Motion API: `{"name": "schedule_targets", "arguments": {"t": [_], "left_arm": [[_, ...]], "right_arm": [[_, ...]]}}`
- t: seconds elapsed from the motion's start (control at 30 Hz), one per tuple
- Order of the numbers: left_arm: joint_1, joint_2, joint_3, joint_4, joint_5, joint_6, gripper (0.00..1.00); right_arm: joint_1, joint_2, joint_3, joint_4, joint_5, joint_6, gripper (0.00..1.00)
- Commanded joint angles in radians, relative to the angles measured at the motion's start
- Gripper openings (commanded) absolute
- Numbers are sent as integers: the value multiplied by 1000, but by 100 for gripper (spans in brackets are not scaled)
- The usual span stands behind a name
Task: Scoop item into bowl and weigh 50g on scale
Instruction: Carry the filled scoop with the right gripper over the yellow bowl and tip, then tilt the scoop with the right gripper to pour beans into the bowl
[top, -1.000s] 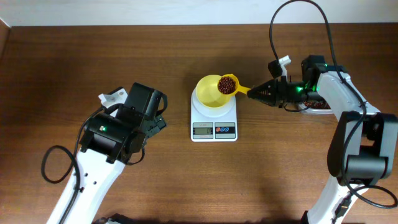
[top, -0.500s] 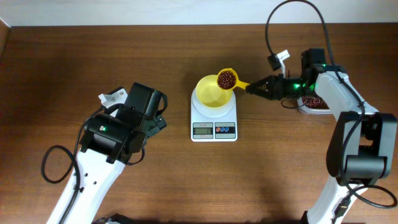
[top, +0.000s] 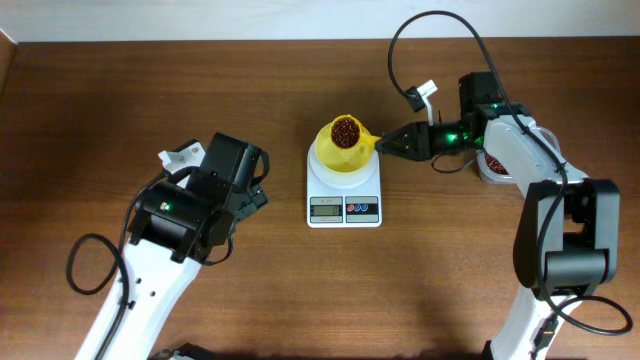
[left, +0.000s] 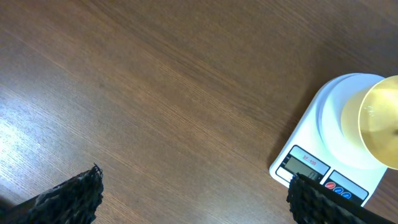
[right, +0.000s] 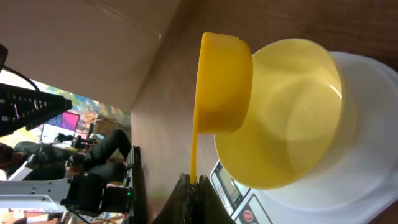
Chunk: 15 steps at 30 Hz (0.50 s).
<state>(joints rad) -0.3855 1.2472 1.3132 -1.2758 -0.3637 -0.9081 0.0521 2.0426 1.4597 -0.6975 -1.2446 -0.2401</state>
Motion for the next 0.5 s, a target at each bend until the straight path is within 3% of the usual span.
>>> {"name": "schedule_targets", "arguments": {"t": [0.0, 0.47], "left_arm": [[4, -12, 1, -1, -10, 1, 99], [4, -12, 1, -1, -10, 1, 99]], "right_arm": [[0, 13, -2, 26, -7, -18, 4], [-1, 13, -2, 45, 48, -19, 4]]}}
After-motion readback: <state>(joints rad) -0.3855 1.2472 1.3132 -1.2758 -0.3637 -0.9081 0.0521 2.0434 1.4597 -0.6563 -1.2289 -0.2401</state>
